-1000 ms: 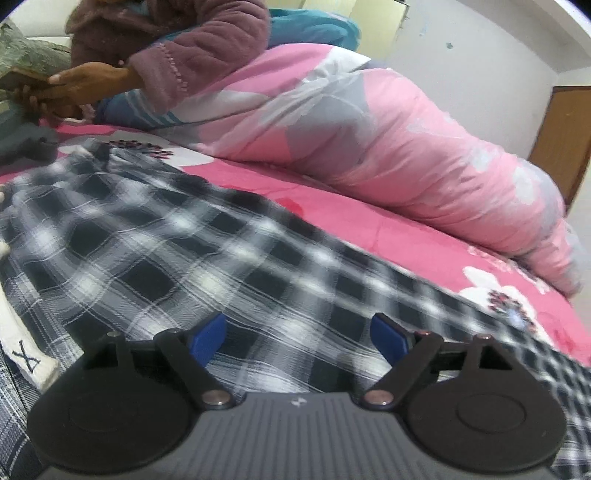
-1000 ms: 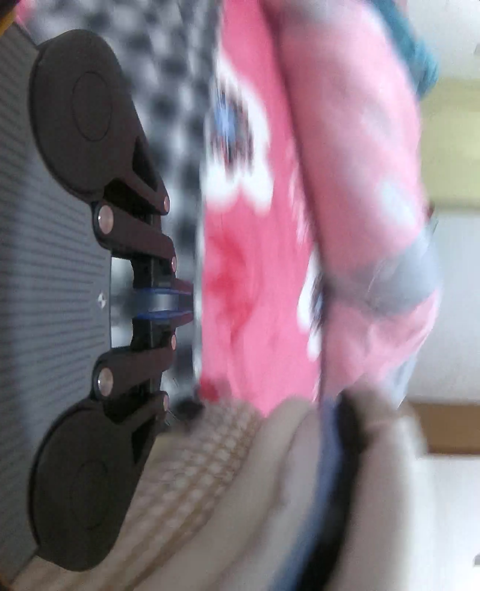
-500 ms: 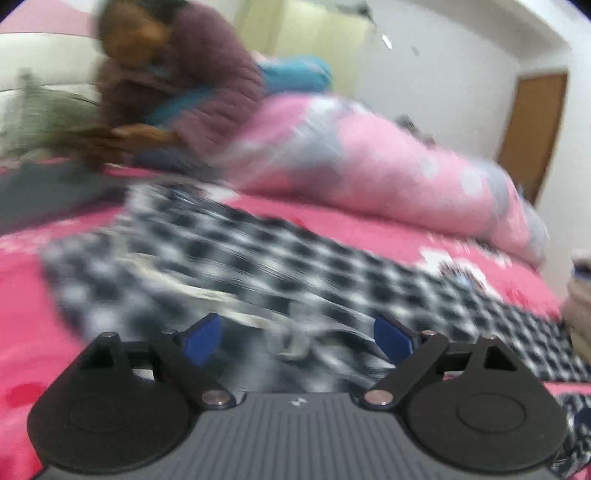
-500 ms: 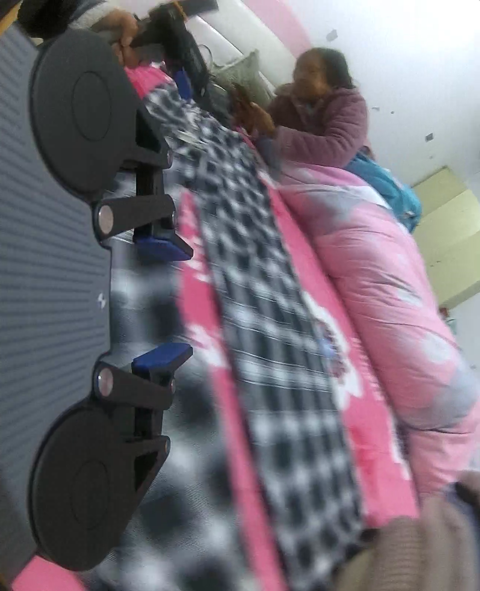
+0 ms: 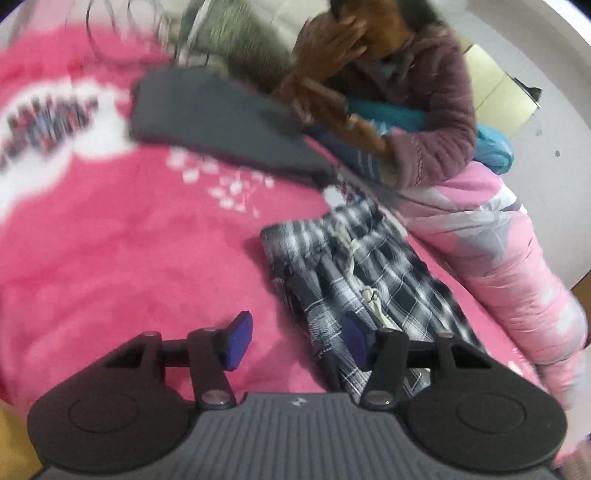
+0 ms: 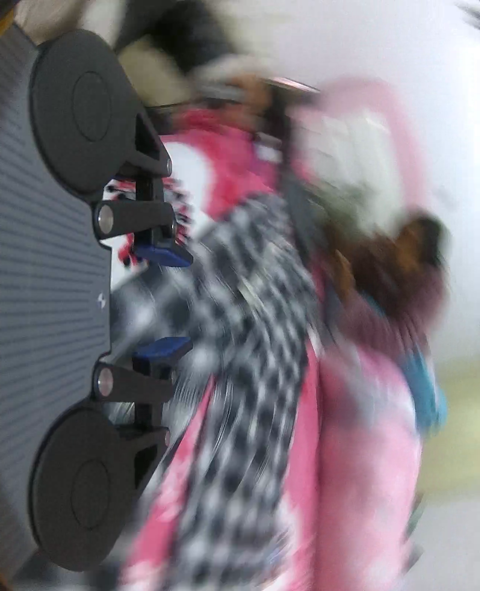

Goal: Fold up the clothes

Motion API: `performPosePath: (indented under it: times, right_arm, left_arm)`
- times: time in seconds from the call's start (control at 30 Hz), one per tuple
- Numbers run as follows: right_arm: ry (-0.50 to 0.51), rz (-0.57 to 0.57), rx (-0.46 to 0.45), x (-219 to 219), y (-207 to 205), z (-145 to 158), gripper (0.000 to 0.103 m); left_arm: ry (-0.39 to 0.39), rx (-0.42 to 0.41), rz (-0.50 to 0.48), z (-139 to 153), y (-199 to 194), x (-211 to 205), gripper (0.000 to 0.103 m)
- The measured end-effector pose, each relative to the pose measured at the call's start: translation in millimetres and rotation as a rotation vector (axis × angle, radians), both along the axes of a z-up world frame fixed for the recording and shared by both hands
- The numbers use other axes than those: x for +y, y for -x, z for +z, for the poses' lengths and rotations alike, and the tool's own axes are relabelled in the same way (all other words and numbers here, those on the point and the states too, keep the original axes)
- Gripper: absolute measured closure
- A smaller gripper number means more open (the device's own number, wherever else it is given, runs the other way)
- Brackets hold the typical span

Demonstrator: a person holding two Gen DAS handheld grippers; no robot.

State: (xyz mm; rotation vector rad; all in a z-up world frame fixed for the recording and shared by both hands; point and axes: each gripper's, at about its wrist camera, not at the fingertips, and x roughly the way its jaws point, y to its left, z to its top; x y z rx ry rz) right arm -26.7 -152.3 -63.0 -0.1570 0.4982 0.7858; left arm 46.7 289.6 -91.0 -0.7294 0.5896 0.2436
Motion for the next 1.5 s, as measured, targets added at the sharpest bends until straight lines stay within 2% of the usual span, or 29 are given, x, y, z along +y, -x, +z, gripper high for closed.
performPosePath:
  times: [0.03,0.07,0.1,0.17,0.23,0.3,0.37,0.4,0.47,0.53,0.6,0.7,0.77,0.83,0.9,0.97,1.07,1.13,1.2,1.27,1.3,1.33,1.37,1.4,1.43,1.5]
  right_arm:
    - [0.063,0.061,-0.039,22.7,-2.6,-1.9,0.065]
    - [0.122,0.106,-0.081,44.5,-5.5,-4.6,0.065]
    - [0.174,0.136,-0.117,63.5,-8.7,-8.0,0.065]
    - [0.263,0.176,-0.190,93.5,-15.4,-16.6,0.066]
    - [0.372,0.221,-0.240,107.8,-24.0,-32.5,0.067]
    - [0.458,0.264,-0.244,113.8,-34.4,-49.4,0.075]
    - [0.388,0.249,-0.166,107.9,-50.5,-40.8,0.100]
    - [0.341,0.226,-0.112,104.2,-60.8,-32.7,0.100]
    - [0.154,0.140,0.016,82.3,-90.8,-14.5,0.100]
    - [-0.008,0.041,0.117,57.5,-121.1,-5.8,0.100]
    - [-0.159,-0.058,0.248,33.0,-152.6,-9.9,0.099]
    - [-0.264,-0.208,0.337,9.9,-175.9,-26.3,0.095]
    - [-0.281,-0.271,0.327,1.1,-175.6,-27.6,0.093]
    - [-0.293,-0.283,0.267,-1.6,-164.6,-20.8,0.092]
    - [-0.261,-0.222,0.188,6.9,-151.4,-10.2,0.089]
    - [-0.142,-0.131,0.064,27.9,-134.1,-0.4,0.075]
    - [0.080,0.030,-0.156,68.5,-104.5,1.5,0.062]
    - [0.248,0.115,-0.301,95.7,-87.1,-4.8,0.062]
    - [0.397,0.178,-0.398,116.8,-79.6,-17.3,0.064]
    - [0.484,0.208,-0.435,131.4,-80.8,-27.1,0.065]
    - [0.512,0.199,-0.451,135.8,-83.2,-31.1,0.067]
    - [0.526,0.190,-0.457,139.9,-87.4,-32.2,0.072]
    - [0.528,0.180,-0.459,142.2,-89.6,-32.1,0.083]
    - [0.529,0.171,-0.461,144.3,-91.6,-31.9,0.089]
    - [0.517,0.158,-0.459,144.8,-91.8,-30.2,0.094]
    - [0.466,0.150,-0.437,144.7,-90.1,-24.2,0.095]
  left_arm:
    - [0.016,0.003,-0.008,-4.0,-4.1,2.8,0.050]
    - [0.021,0.002,-0.016,-6.6,-7.4,3.4,0.056]
    - [0.018,-0.001,-0.024,-8.1,-10.1,2.0,0.074]
    - [0.027,0.002,-0.046,-10.9,-14.8,1.6,0.097]
    - [0.026,-0.012,-0.058,-9.5,-15.9,0.8,0.097]
    - [0.020,-0.034,-0.068,-6.0,-16.2,0.0,0.098]
    - [0.015,-0.056,-0.077,0.1,-18.6,0.2,0.098]
    - [0.016,-0.064,-0.078,3.4,-21.0,1.3,0.098]
    - [0.022,-0.074,-0.083,9.1,-28.4,2.2,0.098]
    - [0.025,-0.074,-0.095,12.8,-39.5,2.0,0.098]
    - [0.021,-0.061,-0.109,13.3,-52.5,-1.0,0.098]
    - [0.014,-0.034,-0.109,8.9,-67.7,-5.9,0.098]
    - [0.014,-0.025,-0.104,6.2,-71.8,-7.2,0.098]
    - [0.015,-0.024,-0.103,4.4,-73.3,-7.4,0.098]
    - [0.014,-0.024,-0.103,3.9,-74.1,-7.1,0.098]
    - [0.016,-0.021,-0.106,3.5,-74.8,-6.2,0.098]
    - [0.018,-0.017,-0.108,3.0,-75.2,-5.7,0.098]
    - [0.018,-0.020,-0.112,2.8,-74.7,-5.3,0.098]
    - [0.019,-0.024,-0.117,2.7,-74.2,-4.7,0.098]
    - [0.023,-0.039,-0.129,3.2,-71.7,-3.8,0.097]
    - [0.026,-0.053,-0.136,3.8,-69.0,-2.9,0.091]
    - [0.028,-0.068,-0.142,4.5,-65.2,-2.2,0.086]
    - [0.029,-0.083,-0.147,5.5,-60.3,-1.5,0.074]
    - [0.030,-0.098,-0.154,6.0,-54.3,-1.0,0.064]
    - [0.033,-0.106,-0.160,5.5,-47.8,-0.4,0.060]
    - [0.054,-0.097,-0.166,1.3,-36.6,0.9,0.055]
